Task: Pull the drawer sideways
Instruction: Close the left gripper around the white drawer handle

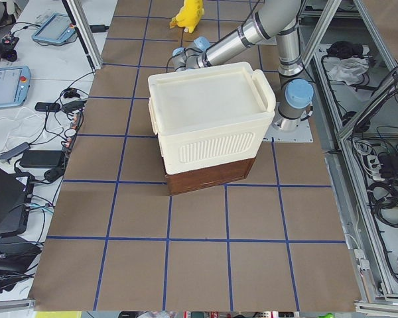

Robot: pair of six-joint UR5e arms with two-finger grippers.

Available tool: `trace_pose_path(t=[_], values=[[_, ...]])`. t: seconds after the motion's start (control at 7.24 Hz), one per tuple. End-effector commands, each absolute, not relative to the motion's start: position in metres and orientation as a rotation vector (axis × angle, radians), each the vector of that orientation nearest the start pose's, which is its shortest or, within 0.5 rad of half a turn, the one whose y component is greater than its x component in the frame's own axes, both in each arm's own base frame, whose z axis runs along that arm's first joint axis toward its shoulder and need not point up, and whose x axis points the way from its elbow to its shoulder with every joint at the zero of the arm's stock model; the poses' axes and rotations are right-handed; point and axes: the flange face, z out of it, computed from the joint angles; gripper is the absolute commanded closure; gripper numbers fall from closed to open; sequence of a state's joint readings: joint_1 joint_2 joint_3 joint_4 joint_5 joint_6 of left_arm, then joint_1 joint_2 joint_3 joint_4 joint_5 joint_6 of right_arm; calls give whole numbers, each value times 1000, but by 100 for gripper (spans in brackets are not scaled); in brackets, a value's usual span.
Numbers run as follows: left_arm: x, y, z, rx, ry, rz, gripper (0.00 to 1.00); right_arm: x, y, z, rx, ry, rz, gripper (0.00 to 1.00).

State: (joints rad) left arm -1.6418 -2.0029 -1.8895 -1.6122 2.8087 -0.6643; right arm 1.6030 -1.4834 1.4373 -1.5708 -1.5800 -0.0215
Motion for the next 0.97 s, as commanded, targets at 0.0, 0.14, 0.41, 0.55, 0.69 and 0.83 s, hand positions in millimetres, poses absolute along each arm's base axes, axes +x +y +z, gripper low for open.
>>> trace_pose_path(t=[0.0,0.14,0.41,0.55,0.69,0.83], values=[[-75,-507,186,-16,1810,234,77,149,-529,509,-84,3149,-73,0],[-75,-508,187,-14,1811,235,77,149,-529,509,-84,3149,-73,0],[-75,-510,189,-12,1811,233,77,149,-529,509,-84,3149,-73,0],[-76,-511,190,-9,1810,231,77,149,-529,509,-84,3149,-73,0],[-76,-514,191,-11,1812,230,77,149,-529,509,-84,3149,-73,0],[-77,-514,189,-9,1813,231,77,149,-529,509,-84,3149,-73,0]])
